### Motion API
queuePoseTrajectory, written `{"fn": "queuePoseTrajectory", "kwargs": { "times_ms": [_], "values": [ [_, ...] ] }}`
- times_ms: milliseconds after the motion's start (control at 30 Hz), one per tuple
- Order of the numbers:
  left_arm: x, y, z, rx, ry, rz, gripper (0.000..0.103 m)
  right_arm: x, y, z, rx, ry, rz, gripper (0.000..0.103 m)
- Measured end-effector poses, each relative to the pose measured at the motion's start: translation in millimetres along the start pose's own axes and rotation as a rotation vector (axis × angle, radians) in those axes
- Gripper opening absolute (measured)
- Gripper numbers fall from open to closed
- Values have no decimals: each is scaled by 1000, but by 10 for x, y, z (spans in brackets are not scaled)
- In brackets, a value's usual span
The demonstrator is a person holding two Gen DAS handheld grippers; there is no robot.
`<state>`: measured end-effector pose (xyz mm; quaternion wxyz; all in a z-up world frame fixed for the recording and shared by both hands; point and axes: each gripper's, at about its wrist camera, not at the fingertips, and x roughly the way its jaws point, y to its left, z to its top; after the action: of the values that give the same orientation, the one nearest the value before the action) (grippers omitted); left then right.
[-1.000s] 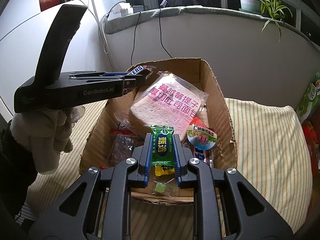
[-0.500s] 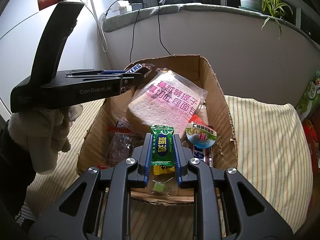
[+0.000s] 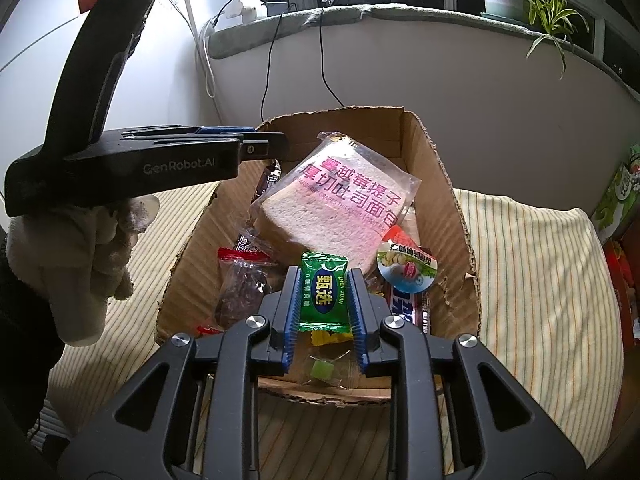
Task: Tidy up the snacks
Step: 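Open both tools to release the candy and Snickers bar into the box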
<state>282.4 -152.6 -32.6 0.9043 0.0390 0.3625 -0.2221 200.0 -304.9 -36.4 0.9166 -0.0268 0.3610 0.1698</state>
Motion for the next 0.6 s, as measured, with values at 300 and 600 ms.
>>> {"fn": "queuePoseTrajectory", "kwargs": {
  "times_ms": [300, 600],
  "values": [
    [-108, -18, -19, -2, -8, -2, 34, -124, 43, -26, -5, -18, -32, 48],
    [-279, -52, -77, -1, -26, -1, 43, -308, 149, -41, -27, -52, -84, 73]
  ]
}}
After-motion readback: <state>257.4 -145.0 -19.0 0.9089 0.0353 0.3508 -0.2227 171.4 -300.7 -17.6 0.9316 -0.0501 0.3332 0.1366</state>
